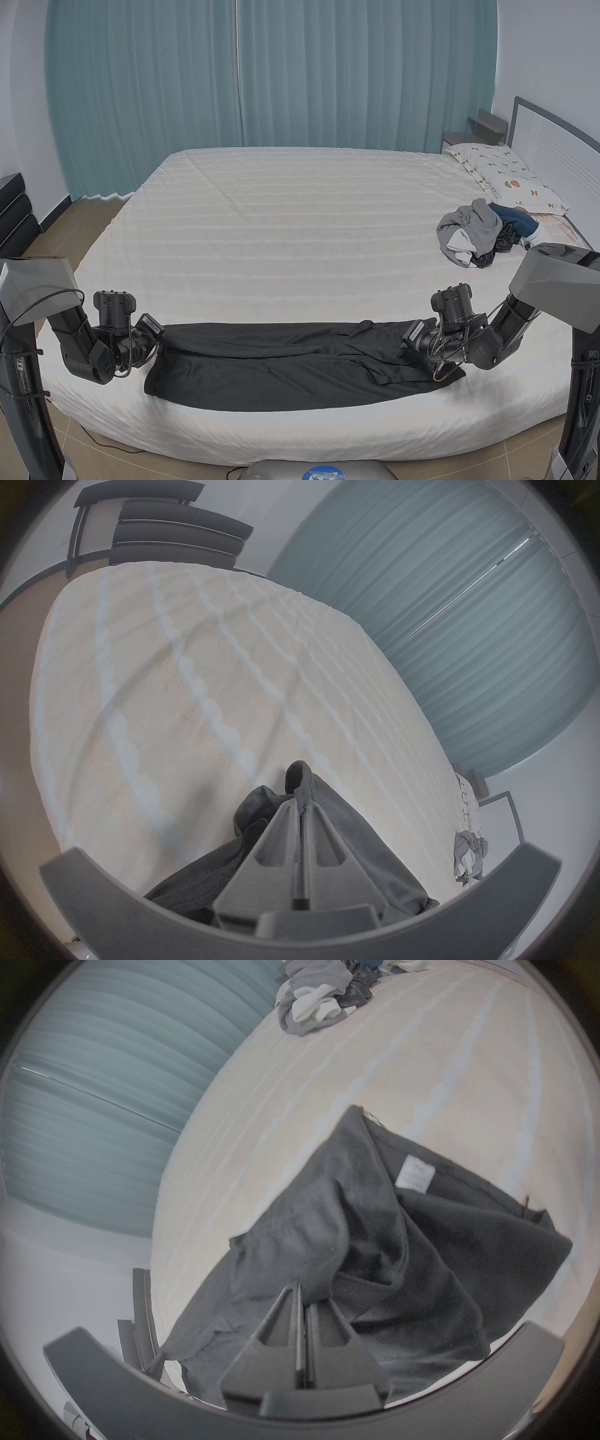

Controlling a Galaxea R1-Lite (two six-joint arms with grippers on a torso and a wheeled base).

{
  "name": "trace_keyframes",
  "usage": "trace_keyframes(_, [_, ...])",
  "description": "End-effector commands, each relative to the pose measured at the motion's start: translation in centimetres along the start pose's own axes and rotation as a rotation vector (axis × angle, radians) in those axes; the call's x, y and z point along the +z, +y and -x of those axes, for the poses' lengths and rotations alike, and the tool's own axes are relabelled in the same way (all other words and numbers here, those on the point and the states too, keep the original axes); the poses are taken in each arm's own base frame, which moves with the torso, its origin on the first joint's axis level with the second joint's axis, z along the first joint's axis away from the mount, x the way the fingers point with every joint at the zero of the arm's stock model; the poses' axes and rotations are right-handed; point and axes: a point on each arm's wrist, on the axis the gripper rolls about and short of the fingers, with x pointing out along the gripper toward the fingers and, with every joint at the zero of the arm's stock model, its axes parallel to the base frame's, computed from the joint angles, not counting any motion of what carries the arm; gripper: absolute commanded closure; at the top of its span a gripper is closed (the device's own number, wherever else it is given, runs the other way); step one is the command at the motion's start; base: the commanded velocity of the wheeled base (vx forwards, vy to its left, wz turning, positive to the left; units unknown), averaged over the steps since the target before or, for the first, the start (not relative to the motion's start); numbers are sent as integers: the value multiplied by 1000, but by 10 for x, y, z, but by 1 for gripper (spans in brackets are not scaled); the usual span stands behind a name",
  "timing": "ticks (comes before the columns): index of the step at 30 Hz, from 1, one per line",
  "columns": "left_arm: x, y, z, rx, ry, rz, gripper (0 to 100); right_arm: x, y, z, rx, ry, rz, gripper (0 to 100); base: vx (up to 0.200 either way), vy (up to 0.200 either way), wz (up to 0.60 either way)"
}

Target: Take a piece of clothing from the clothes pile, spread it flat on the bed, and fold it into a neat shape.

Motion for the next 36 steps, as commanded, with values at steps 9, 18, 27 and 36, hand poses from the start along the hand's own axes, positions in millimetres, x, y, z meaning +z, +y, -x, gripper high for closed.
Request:
trace_keyframes(9, [25, -28, -7, -120, -96, 153, 100, 53, 31, -6, 251, -309, -103, 100, 0, 0, 0])
trace_keyframes(18, [21, -20, -10, -203, -162, 155, 100, 38, 8, -9, 318, -367, 14, 100, 0, 0, 0])
trace_keyframes(27, [-5, 15, -11, -122, -119, 15, 100, 18, -20, -5, 208, -310, 129, 100, 0, 0, 0])
trace_keyframes(36, [-24, 39, -4, -66, -80, -98, 100, 6, -35, -1, 172, -233, 208, 100, 0, 0, 0])
